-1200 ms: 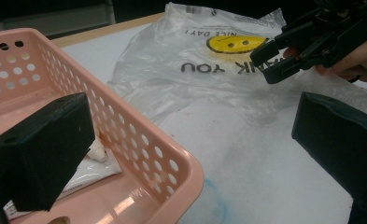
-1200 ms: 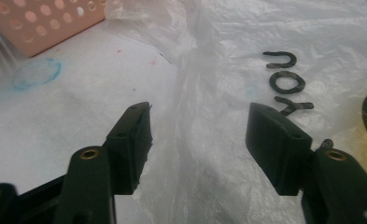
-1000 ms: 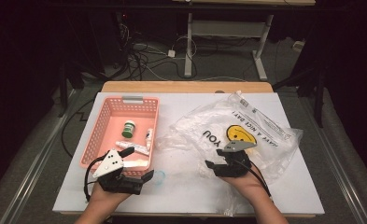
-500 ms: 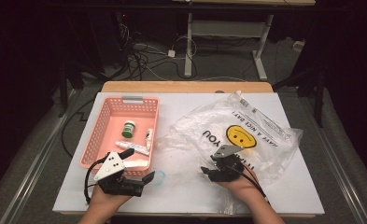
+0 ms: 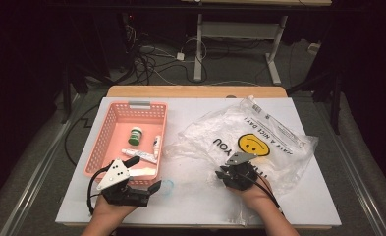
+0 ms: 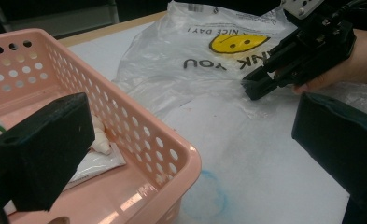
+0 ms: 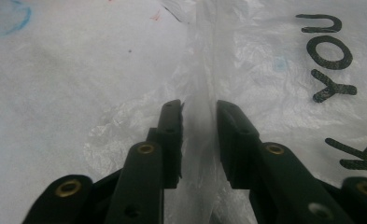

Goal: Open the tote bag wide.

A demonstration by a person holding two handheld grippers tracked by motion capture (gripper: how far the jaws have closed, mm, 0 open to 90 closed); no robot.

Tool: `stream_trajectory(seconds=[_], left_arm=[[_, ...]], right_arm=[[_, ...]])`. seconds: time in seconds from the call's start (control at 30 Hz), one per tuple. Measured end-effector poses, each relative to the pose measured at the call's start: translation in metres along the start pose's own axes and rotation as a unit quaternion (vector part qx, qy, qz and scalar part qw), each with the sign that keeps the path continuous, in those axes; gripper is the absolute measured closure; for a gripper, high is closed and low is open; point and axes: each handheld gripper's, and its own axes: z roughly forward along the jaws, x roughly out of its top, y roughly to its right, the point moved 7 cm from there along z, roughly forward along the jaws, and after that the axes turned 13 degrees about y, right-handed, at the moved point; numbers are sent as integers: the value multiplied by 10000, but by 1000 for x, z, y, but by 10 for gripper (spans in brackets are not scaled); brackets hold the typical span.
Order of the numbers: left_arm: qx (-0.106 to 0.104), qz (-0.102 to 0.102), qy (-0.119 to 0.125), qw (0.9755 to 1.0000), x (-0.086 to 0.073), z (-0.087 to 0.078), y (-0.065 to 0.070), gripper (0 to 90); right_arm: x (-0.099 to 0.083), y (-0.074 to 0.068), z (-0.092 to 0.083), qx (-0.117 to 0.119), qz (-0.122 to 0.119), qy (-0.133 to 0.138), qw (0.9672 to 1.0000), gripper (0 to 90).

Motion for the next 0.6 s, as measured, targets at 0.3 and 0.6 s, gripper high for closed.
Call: stream_trajectory(seconds=[0.3, 0.6], left_arm=[[-5, 6, -11, 10000, 0, 1, 0, 0], [-1, 17, 1, 10000, 1, 0, 0, 0]], right_arm=[[1, 4, -4, -101, 70, 120, 9999, 900], [14, 14, -22, -226, 285, 613, 9975, 900]])
